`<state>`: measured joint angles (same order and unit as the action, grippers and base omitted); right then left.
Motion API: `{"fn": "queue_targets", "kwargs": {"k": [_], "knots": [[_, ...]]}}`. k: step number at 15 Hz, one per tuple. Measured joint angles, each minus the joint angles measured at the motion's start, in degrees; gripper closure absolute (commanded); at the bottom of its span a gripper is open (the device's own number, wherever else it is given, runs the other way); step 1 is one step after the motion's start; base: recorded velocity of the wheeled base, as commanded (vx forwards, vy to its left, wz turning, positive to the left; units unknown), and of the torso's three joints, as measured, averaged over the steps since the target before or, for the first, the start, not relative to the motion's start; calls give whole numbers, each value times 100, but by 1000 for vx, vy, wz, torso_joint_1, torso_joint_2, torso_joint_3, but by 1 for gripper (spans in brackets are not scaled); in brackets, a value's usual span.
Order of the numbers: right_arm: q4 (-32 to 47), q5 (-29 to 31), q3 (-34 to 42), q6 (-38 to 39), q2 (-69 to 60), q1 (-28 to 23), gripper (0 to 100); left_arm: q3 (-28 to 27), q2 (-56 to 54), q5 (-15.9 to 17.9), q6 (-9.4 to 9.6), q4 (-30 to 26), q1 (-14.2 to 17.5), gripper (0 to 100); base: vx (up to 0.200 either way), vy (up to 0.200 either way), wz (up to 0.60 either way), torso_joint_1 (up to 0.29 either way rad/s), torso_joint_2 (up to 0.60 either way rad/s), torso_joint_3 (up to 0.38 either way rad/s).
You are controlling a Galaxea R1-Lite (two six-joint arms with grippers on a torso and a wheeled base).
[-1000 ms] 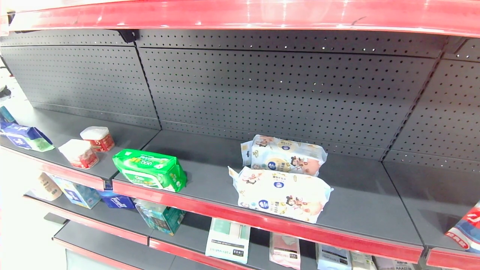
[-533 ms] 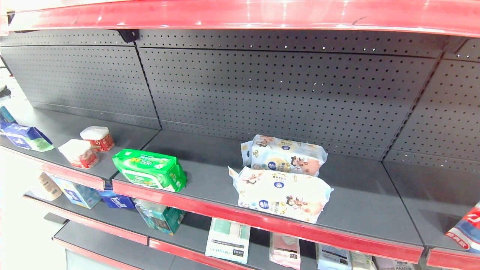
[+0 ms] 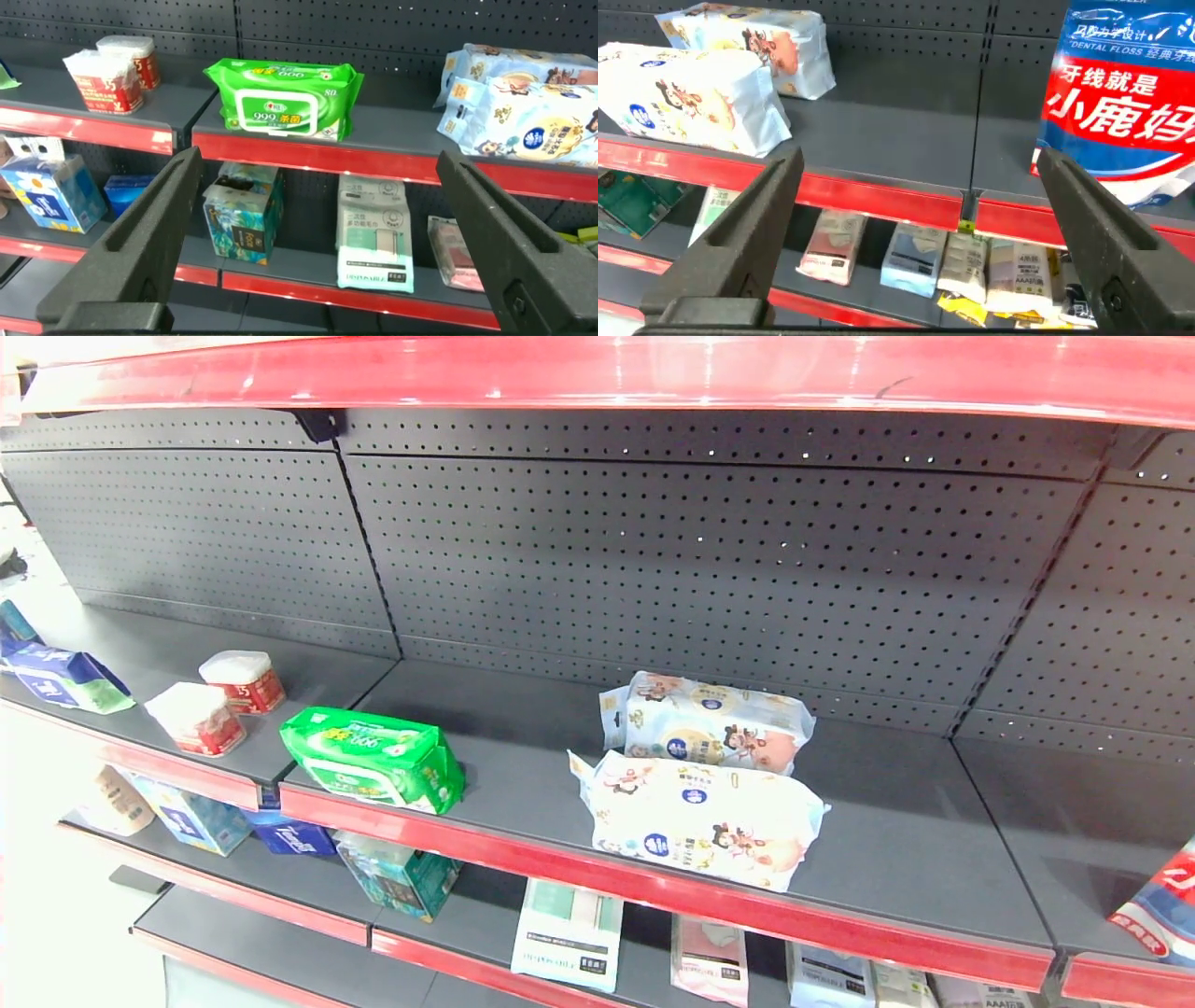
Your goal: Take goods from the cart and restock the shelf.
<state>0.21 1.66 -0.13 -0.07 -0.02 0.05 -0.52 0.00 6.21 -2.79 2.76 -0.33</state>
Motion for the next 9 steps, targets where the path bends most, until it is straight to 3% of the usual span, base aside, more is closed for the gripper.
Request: {"fn": "queue_targets", "kwargs": {"k": [2,9], "knots": [[1,0,4,-4,0,-2,0,0,0,6,0,2,0,0,0,0,0,0,0,0],[6,1,6,0,0,2,0,-2,0,26,-5,-5,0,0,0,0,-600,7,1,2]]}}
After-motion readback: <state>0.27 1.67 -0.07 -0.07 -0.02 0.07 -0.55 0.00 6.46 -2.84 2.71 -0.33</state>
